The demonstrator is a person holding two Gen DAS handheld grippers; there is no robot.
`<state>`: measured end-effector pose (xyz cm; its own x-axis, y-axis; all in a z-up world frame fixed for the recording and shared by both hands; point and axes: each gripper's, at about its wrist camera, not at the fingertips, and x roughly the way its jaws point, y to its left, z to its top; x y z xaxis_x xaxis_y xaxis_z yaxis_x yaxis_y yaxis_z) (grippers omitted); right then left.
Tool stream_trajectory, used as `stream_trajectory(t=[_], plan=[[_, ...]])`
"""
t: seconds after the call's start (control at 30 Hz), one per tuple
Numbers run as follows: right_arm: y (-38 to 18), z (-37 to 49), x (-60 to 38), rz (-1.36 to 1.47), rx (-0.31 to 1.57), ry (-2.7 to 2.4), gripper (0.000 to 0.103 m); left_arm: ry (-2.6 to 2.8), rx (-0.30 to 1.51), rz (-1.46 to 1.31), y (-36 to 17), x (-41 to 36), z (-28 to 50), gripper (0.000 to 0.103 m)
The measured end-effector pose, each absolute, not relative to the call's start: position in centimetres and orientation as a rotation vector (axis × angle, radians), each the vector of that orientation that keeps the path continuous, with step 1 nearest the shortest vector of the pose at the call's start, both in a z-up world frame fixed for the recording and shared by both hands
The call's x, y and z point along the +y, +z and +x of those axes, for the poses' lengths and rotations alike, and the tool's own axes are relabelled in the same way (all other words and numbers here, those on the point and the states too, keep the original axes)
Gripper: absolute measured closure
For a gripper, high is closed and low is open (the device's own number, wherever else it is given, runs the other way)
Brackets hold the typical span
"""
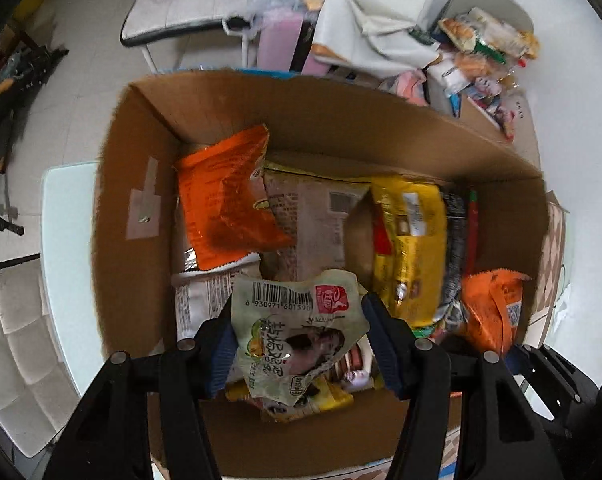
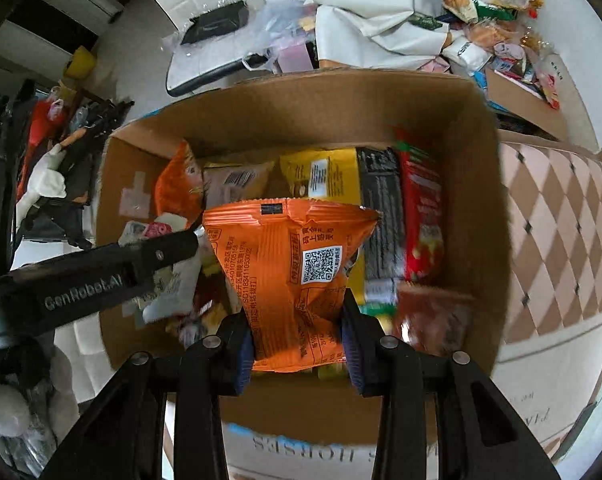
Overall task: Organize snacks
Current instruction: 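Carry both packets into the box and open both tools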
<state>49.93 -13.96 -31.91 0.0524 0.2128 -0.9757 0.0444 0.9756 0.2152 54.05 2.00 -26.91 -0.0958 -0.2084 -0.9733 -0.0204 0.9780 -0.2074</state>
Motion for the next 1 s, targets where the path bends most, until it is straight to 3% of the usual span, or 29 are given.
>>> stream_trajectory(t=[0.33, 0.4, 0.43, 0.47, 1.0], plan=[[-37.2, 52.7, -12.9, 0.241, 1.586, 0.159, 0.061, -0.132, 1.768, -0.21, -30.4, 2.8, 54.6, 0.044], [-37.8, 53.0, -12.8, 0.232, 1.598, 0.171, 0.047, -0.127, 1.751, -0.211, -30.4, 3.0, 54.8, 0.034], [-37.9, 53.1, -12.8, 0.211, 1.593, 0.154, 0.029, -0.125, 1.738, -0.203, -30.2, 3.0, 54.8, 0.023], [-37.9, 53.1, -12.8, 0.195, 1.583, 0.142, 0.018, -0.131, 1.728, -0.203, -29.9, 3.1, 54.8, 0.02], [-34.0, 51.0, -14.3, 0.091, 1.493, 0.031, 0.01, -0.136, 1.592, -0.122, -25.5, 3.4, 52.4, 0.02]])
